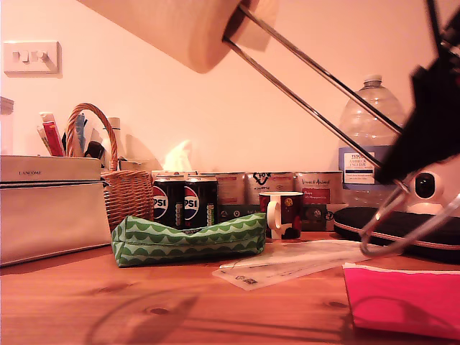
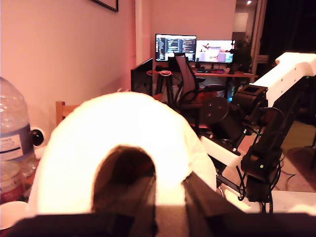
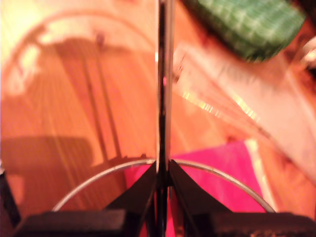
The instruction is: Insert the paper towel roll into the metallic stand.
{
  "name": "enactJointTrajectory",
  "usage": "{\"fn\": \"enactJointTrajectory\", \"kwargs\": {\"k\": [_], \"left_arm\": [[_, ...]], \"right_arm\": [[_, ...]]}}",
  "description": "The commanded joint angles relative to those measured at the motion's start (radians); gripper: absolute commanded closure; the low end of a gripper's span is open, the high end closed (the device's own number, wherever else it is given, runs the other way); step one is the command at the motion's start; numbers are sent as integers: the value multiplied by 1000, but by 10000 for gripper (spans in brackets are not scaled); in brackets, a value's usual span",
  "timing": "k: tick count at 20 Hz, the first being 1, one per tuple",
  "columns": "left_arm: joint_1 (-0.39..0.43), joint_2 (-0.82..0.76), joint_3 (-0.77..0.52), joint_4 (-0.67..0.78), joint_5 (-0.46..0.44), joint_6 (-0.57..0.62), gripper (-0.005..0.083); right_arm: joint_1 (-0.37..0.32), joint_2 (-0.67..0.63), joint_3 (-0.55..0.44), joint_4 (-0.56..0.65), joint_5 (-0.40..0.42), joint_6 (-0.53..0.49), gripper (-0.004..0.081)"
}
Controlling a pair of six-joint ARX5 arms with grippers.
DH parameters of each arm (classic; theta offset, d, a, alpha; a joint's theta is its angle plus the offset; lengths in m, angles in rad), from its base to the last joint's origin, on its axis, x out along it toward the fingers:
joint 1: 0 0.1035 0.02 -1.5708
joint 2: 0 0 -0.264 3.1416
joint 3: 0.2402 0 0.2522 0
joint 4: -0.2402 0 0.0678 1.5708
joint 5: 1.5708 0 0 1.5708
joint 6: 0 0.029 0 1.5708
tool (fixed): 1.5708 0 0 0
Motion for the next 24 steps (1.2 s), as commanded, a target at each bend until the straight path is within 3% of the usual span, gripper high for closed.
{"fn": "enactJointTrajectory", "kwargs": {"k": [1, 13, 19, 24], "left_arm": [[-8, 16, 6, 6, 19, 13, 797], [-101, 17, 7, 16, -123, 5, 797], [-125, 16, 61, 40, -291, -60, 797], [-156, 16, 73, 160, -466, -163, 797]], "right_arm": [[24, -10, 24, 67, -20, -1, 783], [47, 18, 50, 269, -29, 57, 783], [59, 157, 49, 513, -81, 123, 783], [64, 257, 49, 757, -81, 177, 783]]}}
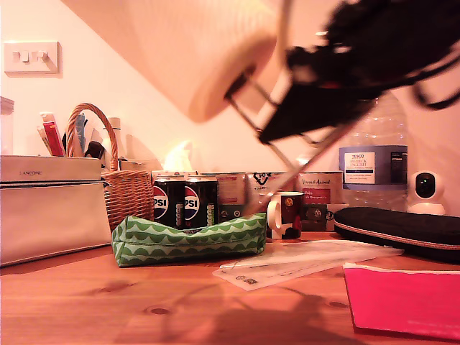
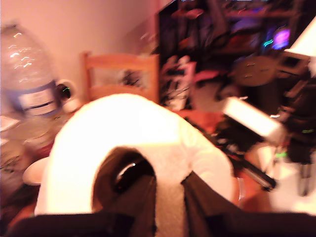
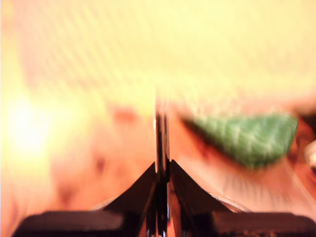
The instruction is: Insert the paper towel roll into the metallic stand.
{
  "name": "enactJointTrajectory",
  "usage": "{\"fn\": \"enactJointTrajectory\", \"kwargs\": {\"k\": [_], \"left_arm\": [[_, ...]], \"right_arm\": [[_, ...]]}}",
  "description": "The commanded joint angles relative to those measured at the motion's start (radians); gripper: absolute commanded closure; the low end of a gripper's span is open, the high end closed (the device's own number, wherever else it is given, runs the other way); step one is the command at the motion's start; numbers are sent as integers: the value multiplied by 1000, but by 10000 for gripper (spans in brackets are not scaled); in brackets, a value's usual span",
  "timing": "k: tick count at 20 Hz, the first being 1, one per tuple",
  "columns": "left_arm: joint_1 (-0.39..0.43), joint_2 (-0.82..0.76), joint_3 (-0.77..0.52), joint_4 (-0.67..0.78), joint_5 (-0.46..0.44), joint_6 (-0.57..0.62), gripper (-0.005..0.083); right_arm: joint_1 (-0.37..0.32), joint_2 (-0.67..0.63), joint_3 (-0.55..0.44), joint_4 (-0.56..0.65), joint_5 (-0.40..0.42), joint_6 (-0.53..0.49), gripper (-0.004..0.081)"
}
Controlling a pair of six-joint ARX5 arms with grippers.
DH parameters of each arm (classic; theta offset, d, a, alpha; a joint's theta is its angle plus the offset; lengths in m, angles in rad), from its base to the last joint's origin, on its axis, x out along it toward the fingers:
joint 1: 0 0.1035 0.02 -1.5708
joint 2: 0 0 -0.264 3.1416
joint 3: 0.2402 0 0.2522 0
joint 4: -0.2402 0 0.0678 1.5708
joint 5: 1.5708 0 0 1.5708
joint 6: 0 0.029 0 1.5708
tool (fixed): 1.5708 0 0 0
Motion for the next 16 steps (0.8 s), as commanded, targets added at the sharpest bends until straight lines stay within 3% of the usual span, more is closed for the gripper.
{"fn": "enactJointTrajectory", "kwargs": {"k": [1, 4, 11, 16], "left_arm": [[-2, 10, 8, 51, -107, -45, 797], [-47, 10, 56, 70, -243, -73, 797], [-175, 11, 75, 77, -484, -74, 797], [-283, 11, 91, 81, -645, -74, 797]], "right_arm": [[12, -8, 46, 129, -14, 58, 783], [14, 65, -2, 278, -34, 123, 783], [19, 227, -169, 767, 60, 238, 783], [32, 391, -175, 935, 64, 279, 783]]}}
